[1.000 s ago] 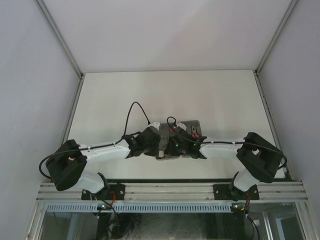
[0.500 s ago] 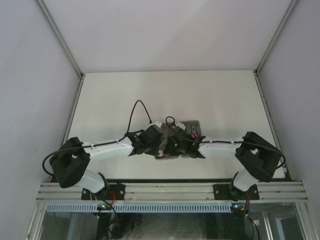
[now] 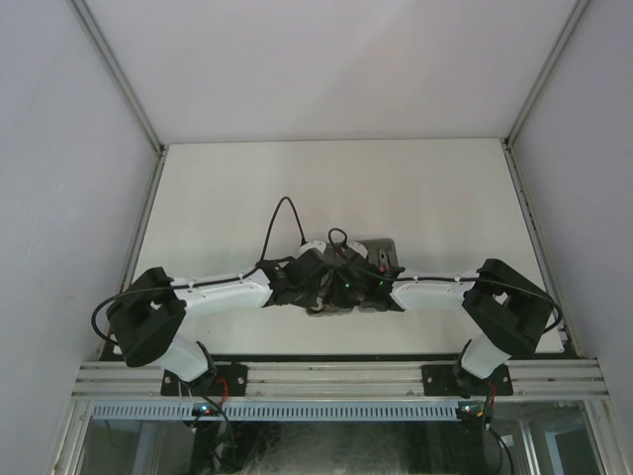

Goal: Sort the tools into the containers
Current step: Adjust the engineering item in the storage box.

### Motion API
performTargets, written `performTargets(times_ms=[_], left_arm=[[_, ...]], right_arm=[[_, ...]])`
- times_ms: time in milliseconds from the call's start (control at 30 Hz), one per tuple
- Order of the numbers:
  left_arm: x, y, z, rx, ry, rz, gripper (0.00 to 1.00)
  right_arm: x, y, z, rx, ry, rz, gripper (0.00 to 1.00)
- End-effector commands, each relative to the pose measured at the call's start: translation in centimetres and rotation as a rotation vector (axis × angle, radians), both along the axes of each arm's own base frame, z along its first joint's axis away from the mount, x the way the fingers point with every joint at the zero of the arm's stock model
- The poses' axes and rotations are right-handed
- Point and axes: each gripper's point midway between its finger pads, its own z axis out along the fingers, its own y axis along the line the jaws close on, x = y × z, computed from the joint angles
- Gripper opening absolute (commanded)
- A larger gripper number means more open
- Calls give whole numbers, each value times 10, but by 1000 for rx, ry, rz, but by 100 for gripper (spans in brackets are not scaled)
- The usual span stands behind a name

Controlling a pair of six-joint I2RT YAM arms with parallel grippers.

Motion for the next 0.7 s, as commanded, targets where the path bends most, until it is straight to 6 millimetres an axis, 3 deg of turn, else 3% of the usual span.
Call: performTargets(times_ms=[0, 267, 500, 667], left_arm=[[-41, 18, -38, 157, 129, -72, 0], [-55, 24, -44, 197, 145, -71, 0], [-59, 19, -42, 115, 142, -42, 0], [-62, 15, -43, 88, 158, -34, 0]], right_arm=[[-19, -3, -30, -95, 54, 26, 0], [-20, 2, -28, -73, 50, 25, 0], [-16, 22, -13, 17, 13, 69, 0], [-16, 21, -13, 8, 2, 59, 0]])
